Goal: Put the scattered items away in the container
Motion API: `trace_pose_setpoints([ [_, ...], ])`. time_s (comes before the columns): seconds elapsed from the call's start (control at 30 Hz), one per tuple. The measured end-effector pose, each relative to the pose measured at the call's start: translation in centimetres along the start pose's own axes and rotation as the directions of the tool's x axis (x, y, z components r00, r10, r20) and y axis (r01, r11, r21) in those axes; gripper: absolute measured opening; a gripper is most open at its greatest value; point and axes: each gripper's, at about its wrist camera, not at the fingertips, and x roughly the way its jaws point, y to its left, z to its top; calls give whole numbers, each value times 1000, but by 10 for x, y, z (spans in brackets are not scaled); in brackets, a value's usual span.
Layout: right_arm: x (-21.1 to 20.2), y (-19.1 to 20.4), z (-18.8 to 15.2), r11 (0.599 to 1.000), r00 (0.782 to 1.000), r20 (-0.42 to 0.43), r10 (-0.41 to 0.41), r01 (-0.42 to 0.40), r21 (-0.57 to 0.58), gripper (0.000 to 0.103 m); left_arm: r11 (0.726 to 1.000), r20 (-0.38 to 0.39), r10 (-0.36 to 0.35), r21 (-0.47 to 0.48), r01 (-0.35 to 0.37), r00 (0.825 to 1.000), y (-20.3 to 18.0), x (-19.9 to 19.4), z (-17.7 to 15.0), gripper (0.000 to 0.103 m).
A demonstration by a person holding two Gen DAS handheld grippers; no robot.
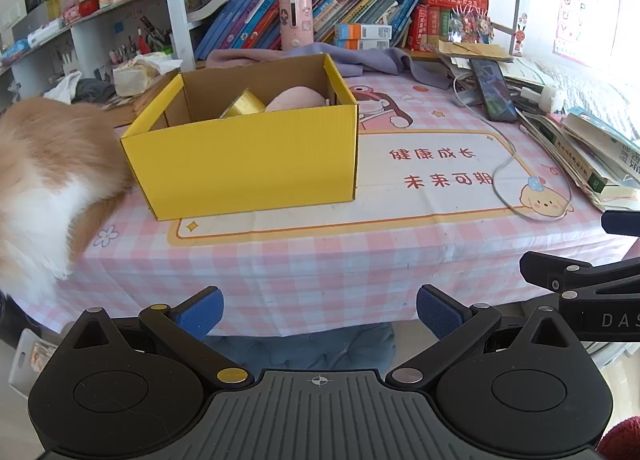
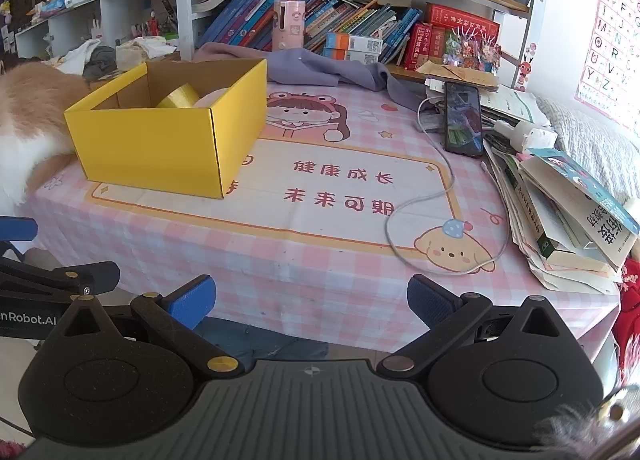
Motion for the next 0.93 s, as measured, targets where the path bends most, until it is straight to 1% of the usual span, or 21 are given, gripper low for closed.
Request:
trace_pose_setpoints([
  [0.5, 1, -3, 2, 1000, 1000, -6, -11, 11, 8, 103, 1000, -6, -15, 18, 15, 1000, -5, 5, 3, 103],
  [0.77, 3, -1, 2, 1000, 1000, -11, -9, 9, 9, 103, 1000, -20, -13, 7, 13, 1000, -2, 8, 3, 103],
  [0.93, 11, 2, 4, 1000, 1000, -28, -2, 2, 15, 103, 1000, -25, -14, 0, 14, 1000, 1, 11, 3, 103],
])
